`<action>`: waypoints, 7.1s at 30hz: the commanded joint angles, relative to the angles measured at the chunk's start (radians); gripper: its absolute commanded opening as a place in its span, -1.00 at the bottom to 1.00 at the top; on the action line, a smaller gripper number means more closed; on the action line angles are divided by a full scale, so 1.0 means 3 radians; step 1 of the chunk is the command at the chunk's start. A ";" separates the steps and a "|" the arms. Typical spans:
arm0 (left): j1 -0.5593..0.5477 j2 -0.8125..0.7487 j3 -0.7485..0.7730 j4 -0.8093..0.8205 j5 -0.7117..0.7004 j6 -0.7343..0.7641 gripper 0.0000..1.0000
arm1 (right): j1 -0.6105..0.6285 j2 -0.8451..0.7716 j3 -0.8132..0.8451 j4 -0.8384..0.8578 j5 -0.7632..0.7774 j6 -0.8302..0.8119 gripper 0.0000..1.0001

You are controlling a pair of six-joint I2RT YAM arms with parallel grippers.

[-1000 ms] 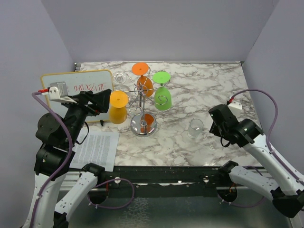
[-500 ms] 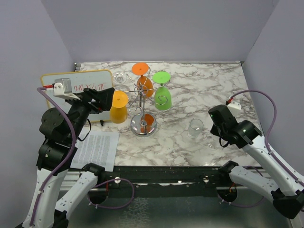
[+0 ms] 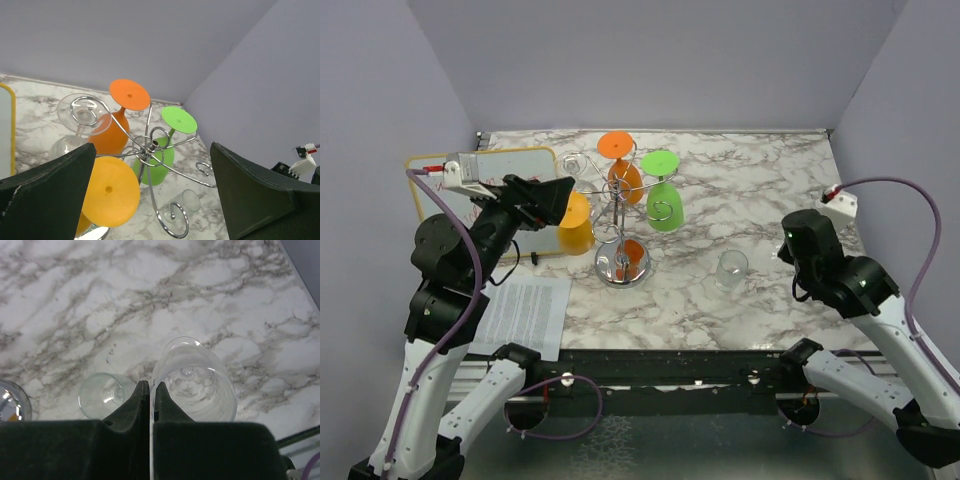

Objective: Place the wine glass upside down on the wine glass rack

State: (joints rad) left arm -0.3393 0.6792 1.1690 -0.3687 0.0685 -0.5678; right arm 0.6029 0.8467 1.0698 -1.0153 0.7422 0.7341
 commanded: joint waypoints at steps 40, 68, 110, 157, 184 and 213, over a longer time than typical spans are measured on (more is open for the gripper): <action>-0.1439 0.2419 0.1195 0.2341 0.0483 -0.1657 0.89 | 0.0016 -0.1479 -0.1013 0.4919 -0.1183 0.0005 -0.99; -0.1903 0.3421 0.1701 0.3174 -0.0469 -0.2343 0.34 | 0.0010 -0.1355 -0.1227 0.5338 -0.1472 0.0075 -0.98; -0.1906 0.3439 0.1870 0.3567 -0.0128 -0.1023 -1.00 | 0.0011 -0.1714 -0.1083 0.3440 -0.1282 0.0239 0.49; -0.1919 0.2949 0.1323 0.2580 0.1985 -0.0287 -1.00 | 0.0011 -0.1112 -0.0282 0.3020 -0.2897 -0.1486 0.02; -0.1923 0.2678 0.1075 0.2842 0.2059 -0.0339 -1.00 | 0.0013 -0.1077 -0.0603 0.3028 -0.2838 -0.1066 -0.08; -0.2054 0.2495 0.0788 0.3218 0.2143 -0.0085 -0.79 | 0.0014 -0.0904 -0.0679 0.3356 -0.3395 -0.1082 -0.98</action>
State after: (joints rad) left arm -0.9295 1.4929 1.4239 0.5201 0.7265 -0.6201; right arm 0.6086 0.5747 0.8902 0.0032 -0.2966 0.4305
